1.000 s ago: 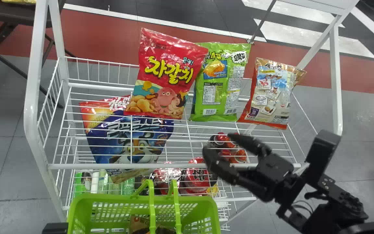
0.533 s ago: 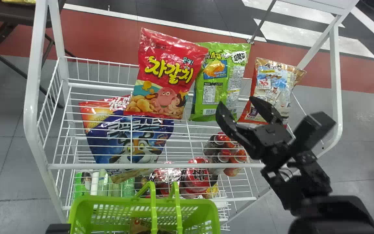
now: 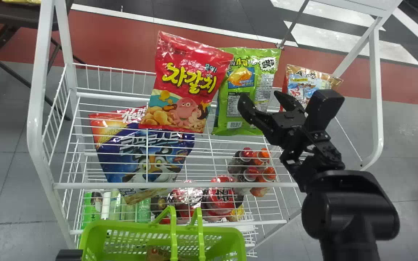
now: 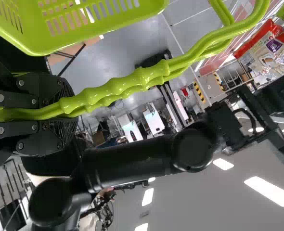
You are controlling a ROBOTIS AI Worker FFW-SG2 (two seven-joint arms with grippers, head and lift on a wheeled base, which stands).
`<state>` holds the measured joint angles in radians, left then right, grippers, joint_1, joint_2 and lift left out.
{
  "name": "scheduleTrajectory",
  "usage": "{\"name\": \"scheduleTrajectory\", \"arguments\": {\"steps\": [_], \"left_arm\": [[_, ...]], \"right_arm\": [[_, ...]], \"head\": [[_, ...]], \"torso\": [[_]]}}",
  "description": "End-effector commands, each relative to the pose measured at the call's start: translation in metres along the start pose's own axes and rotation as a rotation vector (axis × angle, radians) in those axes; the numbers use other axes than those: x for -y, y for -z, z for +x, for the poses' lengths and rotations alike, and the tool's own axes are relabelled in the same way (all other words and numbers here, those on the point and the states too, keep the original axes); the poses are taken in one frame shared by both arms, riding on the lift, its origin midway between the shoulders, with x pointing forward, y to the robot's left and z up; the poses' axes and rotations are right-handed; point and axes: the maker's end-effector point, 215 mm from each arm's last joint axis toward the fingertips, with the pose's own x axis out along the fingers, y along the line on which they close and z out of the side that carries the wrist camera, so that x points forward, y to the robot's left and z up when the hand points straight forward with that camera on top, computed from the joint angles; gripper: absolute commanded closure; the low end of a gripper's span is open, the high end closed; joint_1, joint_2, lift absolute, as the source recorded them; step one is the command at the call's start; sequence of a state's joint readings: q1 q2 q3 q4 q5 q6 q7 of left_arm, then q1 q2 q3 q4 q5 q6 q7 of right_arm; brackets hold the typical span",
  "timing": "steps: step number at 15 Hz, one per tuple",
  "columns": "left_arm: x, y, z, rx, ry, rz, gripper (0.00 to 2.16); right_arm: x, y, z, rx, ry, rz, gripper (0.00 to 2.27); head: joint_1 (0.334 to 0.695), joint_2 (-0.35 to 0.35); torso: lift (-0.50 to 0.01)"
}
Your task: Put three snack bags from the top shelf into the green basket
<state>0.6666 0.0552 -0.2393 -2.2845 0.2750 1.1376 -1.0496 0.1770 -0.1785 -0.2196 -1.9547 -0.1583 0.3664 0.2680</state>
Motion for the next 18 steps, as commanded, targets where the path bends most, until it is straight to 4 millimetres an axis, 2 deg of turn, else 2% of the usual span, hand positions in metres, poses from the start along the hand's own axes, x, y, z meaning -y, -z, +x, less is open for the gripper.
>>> {"name": "scheduleTrajectory", "arguments": {"steps": [1, 3, 5, 7, 8, 9, 12, 18], "left_arm": [[0.0, 0.001, 0.0, 0.0, -0.003, 0.001, 1.6], [0.001, 0.0, 0.0, 0.001, -0.002, 0.001, 1.6], [0.0, 0.001, 0.0, 0.002, -0.002, -0.002, 1.6], [0.0, 0.0, 0.0, 0.003, 0.0, 0.001, 1.6], [0.0, 0.0, 0.0, 0.005, -0.001, -0.001, 1.6], [0.0, 0.0, 0.001, 0.006, -0.001, -0.004, 1.6], [0.0, 0.0, 0.0, 0.008, -0.002, -0.003, 1.6], [0.001, 0.0, -0.003, 0.003, -0.003, -0.001, 1.6]], "right_arm": [[0.004, 0.006, 0.012, -0.024, -0.007, 0.023, 0.08], [0.0, 0.016, 0.023, -0.064, -0.031, 0.053, 0.09], [-0.009, 0.037, 0.035, -0.141, -0.066, 0.087, 0.22], [-0.014, 0.042, 0.041, -0.169, -0.077, 0.091, 0.81], [-0.017, 0.042, 0.042, -0.174, -0.078, 0.097, 1.51], [-0.019, 0.048, 0.041, -0.193, -0.071, 0.106, 2.04], [-0.009, 0.047, 0.038, -0.189, -0.033, 0.103, 2.07], [0.032, 0.028, 0.027, -0.143, 0.068, 0.118, 2.07]], "head": [[0.695, -0.35], [0.695, -0.35], [0.695, -0.35], [0.695, -0.35], [0.695, -0.35], [0.695, -0.35], [0.695, -0.35], [0.695, -0.35]], "torso": [[-0.047], [-0.047], [-0.047], [-0.047], [-0.047], [-0.047], [-0.047], [-0.047]]}}
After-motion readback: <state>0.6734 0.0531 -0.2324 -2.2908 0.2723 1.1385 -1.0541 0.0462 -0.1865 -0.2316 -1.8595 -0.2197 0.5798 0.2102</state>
